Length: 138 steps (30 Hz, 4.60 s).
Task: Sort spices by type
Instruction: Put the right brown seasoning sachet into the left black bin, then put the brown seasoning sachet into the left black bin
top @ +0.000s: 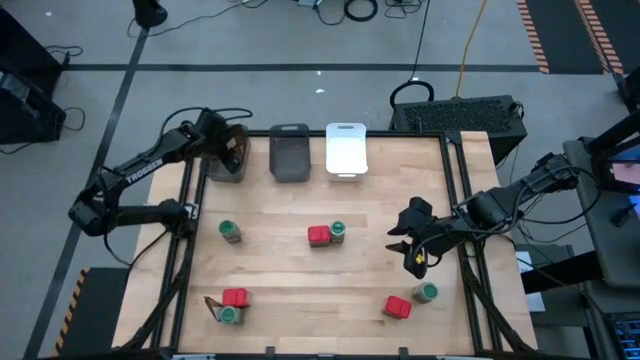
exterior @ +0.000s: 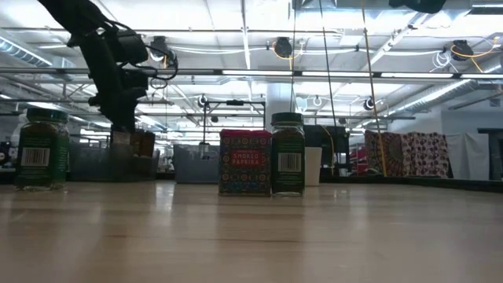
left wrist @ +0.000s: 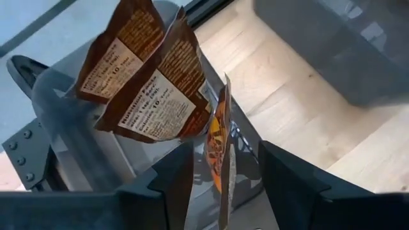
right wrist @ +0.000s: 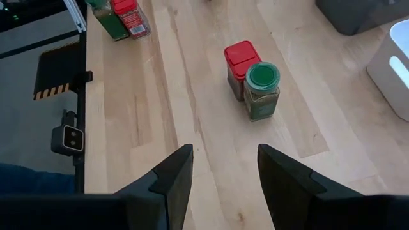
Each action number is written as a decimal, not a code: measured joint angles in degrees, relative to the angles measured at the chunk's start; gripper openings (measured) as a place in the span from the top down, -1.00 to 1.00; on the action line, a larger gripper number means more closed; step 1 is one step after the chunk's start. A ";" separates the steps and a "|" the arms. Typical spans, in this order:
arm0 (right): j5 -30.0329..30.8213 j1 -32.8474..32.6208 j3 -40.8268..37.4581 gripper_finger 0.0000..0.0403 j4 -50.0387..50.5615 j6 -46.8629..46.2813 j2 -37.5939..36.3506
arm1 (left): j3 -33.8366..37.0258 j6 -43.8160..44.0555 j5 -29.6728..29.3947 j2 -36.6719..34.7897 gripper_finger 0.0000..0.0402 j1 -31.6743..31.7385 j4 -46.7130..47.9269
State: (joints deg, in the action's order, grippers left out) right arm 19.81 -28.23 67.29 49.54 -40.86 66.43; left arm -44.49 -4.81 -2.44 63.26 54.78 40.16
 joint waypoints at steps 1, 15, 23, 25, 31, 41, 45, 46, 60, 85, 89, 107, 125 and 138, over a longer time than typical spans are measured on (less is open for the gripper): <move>-0.02 0.17 0.00 0.21 0.00 0.00 0.00 | 0.00 0.01 0.00 0.33 0.10 -0.05 0.00; -0.39 0.48 0.00 0.21 0.00 -0.26 0.00 | -0.02 -2.69 -2.62 3.89 0.86 -0.07 -0.04; -0.39 0.48 0.00 0.21 0.00 -0.04 0.00 | -0.02 -13.58 -2.53 3.19 0.98 -0.20 -0.83; -0.39 0.48 0.00 0.21 0.00 -0.03 0.00 | -0.02 -16.00 -2.46 3.19 0.98 -0.22 -1.00; -0.39 0.48 0.00 0.21 0.00 0.45 0.00 | -0.02 -25.53 -0.79 3.19 0.99 -0.35 -1.22; -0.20 0.48 0.00 0.21 0.00 1.05 0.00 | -0.02 -39.10 -2.21 3.19 0.99 -0.96 -1.16; -0.20 0.48 0.00 0.21 0.00 1.05 0.00 | -0.03 -41.06 -4.39 3.19 0.99 -0.98 -0.37; -0.20 0.48 0.00 0.21 0.00 1.05 0.00 | -0.02 -41.34 -4.89 3.19 0.99 -0.98 -0.05; -0.16 0.48 0.00 0.21 0.00 1.05 0.00 | -0.02 -40.68 -5.35 3.19 0.50 -0.98 -0.70; -0.07 0.48 0.00 0.21 -0.02 2.95 0.00 | -4.13 -28.73 -6.70 -7.03 -0.34 -1.75 2.62; 0.69 0.52 0.00 0.21 -0.01 4.77 0.00 | -9.83 -25.26 -2.60 -9.72 -0.42 -3.32 9.58; 4.26 4.11 0.00 0.21 -0.07 14.56 0.00 | -23.87 5.13 22.64 -13.08 -0.42 -36.92 26.75; 4.00 7.65 0.00 0.21 -0.07 19.50 0.00 | -33.06 17.76 17.42 8.66 -0.42 -80.68 29.62; 3.89 7.63 0.00 0.21 -0.04 19.71 0.00 | -32.92 33.06 22.75 14.56 -0.42 -94.64 32.54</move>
State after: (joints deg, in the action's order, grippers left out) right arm 23.70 -20.60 67.29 49.50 -21.15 66.43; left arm -77.41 28.25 20.32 77.82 -39.86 72.71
